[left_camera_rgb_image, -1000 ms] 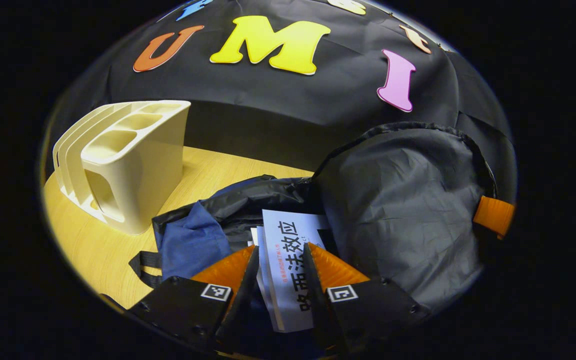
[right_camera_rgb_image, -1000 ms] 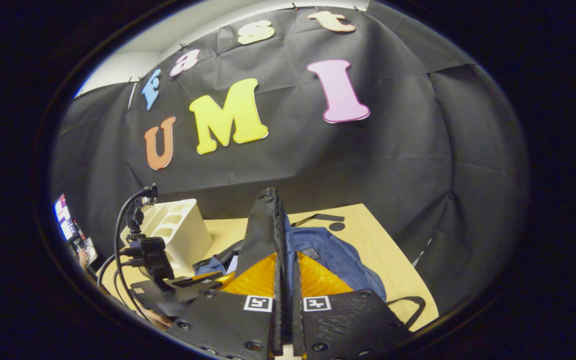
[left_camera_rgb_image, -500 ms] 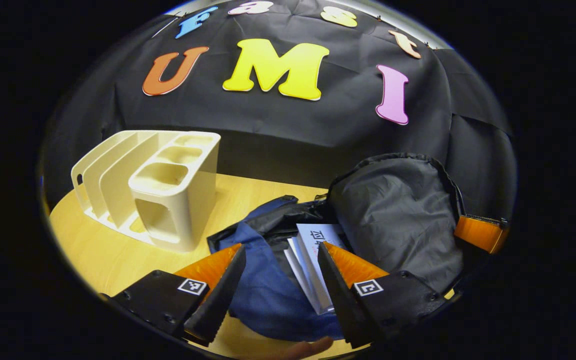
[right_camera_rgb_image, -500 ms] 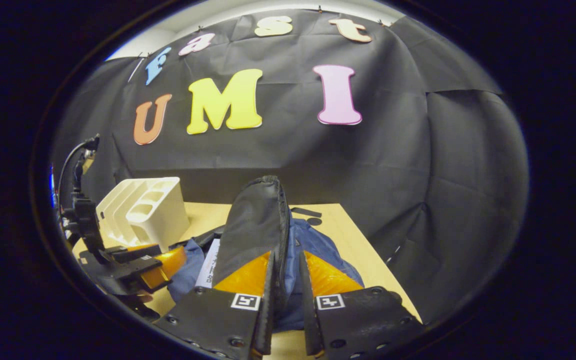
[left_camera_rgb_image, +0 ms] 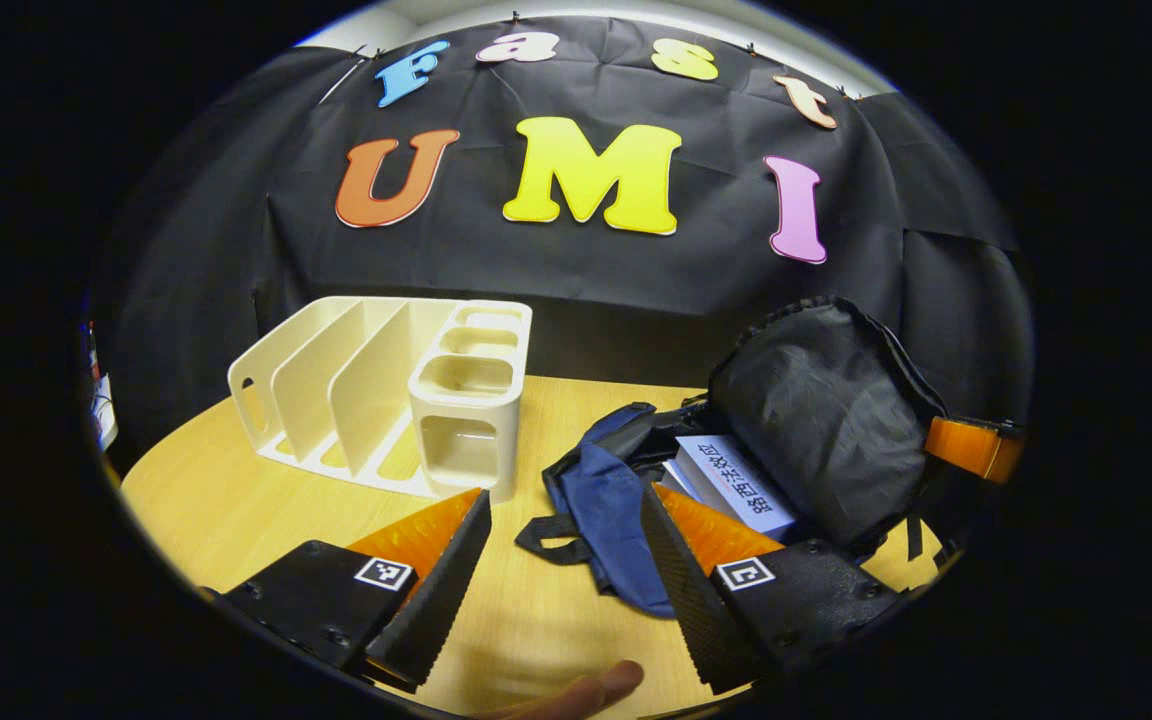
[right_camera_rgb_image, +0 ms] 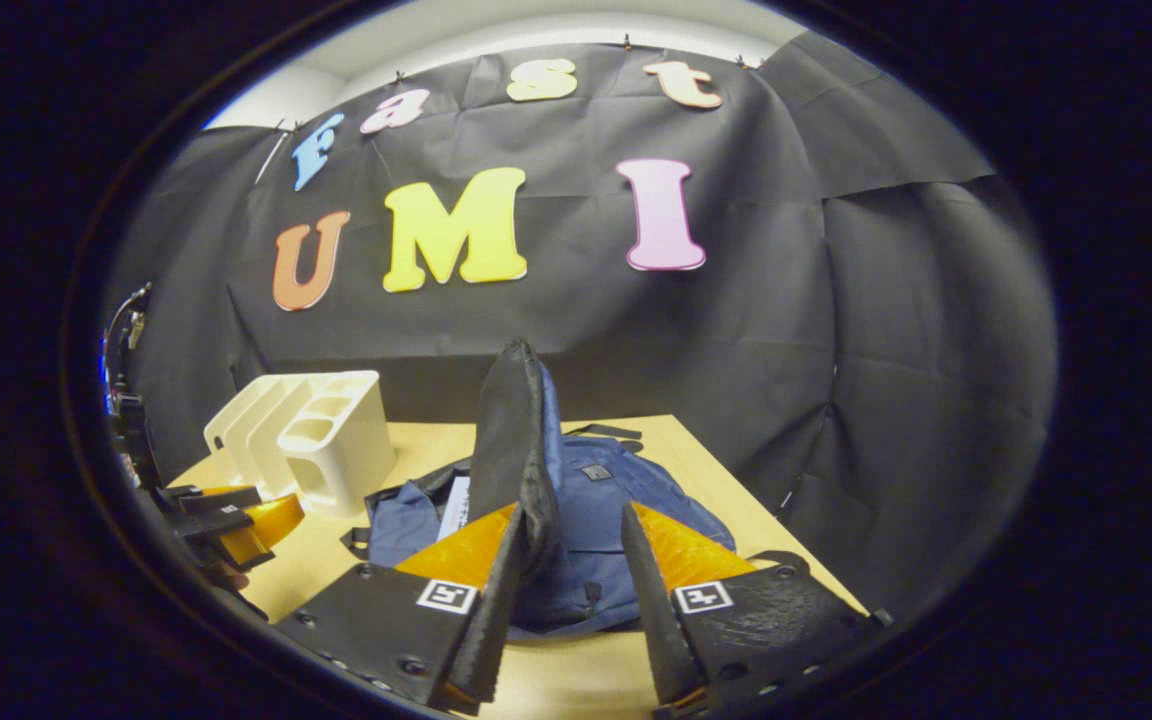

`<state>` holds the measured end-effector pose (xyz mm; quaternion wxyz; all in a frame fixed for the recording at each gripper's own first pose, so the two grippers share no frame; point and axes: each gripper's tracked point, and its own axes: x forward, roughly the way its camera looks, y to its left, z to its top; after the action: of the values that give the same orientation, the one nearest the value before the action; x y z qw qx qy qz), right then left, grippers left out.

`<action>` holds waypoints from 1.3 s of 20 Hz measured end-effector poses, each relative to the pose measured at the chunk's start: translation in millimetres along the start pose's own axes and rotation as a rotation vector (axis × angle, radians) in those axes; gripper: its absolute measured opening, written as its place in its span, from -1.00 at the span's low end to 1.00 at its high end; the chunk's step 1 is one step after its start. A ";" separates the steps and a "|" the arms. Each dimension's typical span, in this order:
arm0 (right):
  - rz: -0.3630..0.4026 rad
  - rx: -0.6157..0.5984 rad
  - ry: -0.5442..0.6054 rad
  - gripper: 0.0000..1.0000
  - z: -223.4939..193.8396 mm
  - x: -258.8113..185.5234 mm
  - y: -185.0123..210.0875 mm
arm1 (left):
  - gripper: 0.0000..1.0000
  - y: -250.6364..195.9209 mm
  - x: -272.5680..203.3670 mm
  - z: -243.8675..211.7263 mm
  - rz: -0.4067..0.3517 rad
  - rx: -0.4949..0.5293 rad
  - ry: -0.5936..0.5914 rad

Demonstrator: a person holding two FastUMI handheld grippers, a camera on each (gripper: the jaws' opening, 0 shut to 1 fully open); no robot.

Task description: Open the schoolbag, grab two books from the bookshelf and put them into the schoolbag.

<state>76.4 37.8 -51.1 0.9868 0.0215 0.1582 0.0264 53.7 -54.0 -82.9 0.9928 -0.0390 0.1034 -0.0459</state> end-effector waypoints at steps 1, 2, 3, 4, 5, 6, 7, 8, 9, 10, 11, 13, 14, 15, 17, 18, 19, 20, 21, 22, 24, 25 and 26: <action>-0.001 0.006 -0.009 0.22 -1.8 -6.4 0.8 | 0.89 6.7 -11.5 5.6 0.006 0.008 -0.021; 0.005 0.012 -0.016 0.46 -6.0 -14.2 3.3 | 0.89 14.6 -23.1 12.0 0.019 0.013 -0.050; 0.015 0.018 -0.024 0.46 -7.3 -24.6 7.0 | 0.89 22.5 -33.6 18.5 0.027 0.021 -0.078; 0.033 0.019 -0.034 0.62 -8.0 -35.9 12.3 | 0.88 29.0 -44.8 21.8 0.035 0.031 -0.099; 0.042 0.018 -0.043 0.60 -8.1 -47.3 15.5 | 0.88 35.7 -56.4 23.6 0.046 0.040 -0.120; 0.049 0.016 -0.057 0.64 -8.3 -57.5 17.0 | 0.87 41.0 -67.5 25.1 0.049 0.040 -0.134; 0.054 0.011 -0.071 0.67 -7.2 -69.2 18.9 | 0.88 45.1 -80.9 25.5 0.051 0.036 -0.144; 0.057 0.002 -0.086 0.75 -6.6 -80.7 20.7 | 0.88 50.7 -93.5 29.1 0.062 0.036 -0.157; 0.057 -0.005 -0.109 0.75 -2.6 -93.1 21.5 | 0.88 58.3 -104.3 31.4 0.074 0.036 -0.163; 0.058 -0.011 -0.133 0.82 1.5 -106.5 22.2 | 0.88 65.8 -116.7 36.1 0.084 0.042 -0.184; 0.062 -0.014 -0.158 0.84 6.1 -119.0 25.6 | 0.88 72.5 -128.1 39.9 0.098 0.046 -0.204; 0.079 -0.011 -0.214 0.90 17.2 -142.1 33.8 | 0.88 81.5 -144.6 49.6 0.112 0.059 -0.218; 0.075 -0.010 -0.233 0.91 18.2 -149.1 36.1 | 0.87 86.4 -153.7 52.3 0.124 0.067 -0.221; 0.059 -0.005 -0.248 0.87 20.1 -153.5 37.2 | 0.87 87.7 -163.2 57.4 0.117 0.082 -0.251; 0.025 -0.015 -0.263 0.93 22.3 -160.4 42.2 | 0.87 88.1 -177.0 62.0 0.086 0.112 -0.260; 0.020 -0.021 -0.268 0.87 23.8 -164.6 46.2 | 0.87 92.6 -182.7 62.3 0.090 0.125 -0.256; 0.025 -0.027 -0.272 0.90 25.5 -169.5 54.2 | 0.87 100.7 -186.9 63.5 0.101 0.132 -0.255; 0.027 -0.029 -0.274 0.90 25.6 -172.1 58.0 | 0.87 105.5 -191.1 64.8 0.111 0.131 -0.257; 0.038 -0.034 -0.282 0.93 26.4 -175.2 63.2 | 0.87 107.8 -192.3 72.1 0.110 0.126 -0.252; 0.041 -0.045 -0.286 0.91 26.1 -178.1 67.1 | 0.87 106.4 -192.7 72.1 0.097 0.125 -0.254; 0.037 -0.065 -0.283 0.91 22.4 -178.4 69.1 | 0.87 101.0 -197.1 72.1 0.078 0.135 -0.258; 0.039 -0.068 -0.281 0.91 21.4 -179.6 71.6 | 0.87 100.7 -197.7 72.9 0.076 0.143 -0.264; 0.047 -0.069 -0.277 0.91 19.9 -179.9 73.8 | 0.87 102.9 -199.3 74.9 0.079 0.146 -0.271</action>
<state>-91.4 100.2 27.5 0.9985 -0.0053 0.0188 0.0517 -116.2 73.0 21.5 0.9989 0.0316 -0.0336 -0.0084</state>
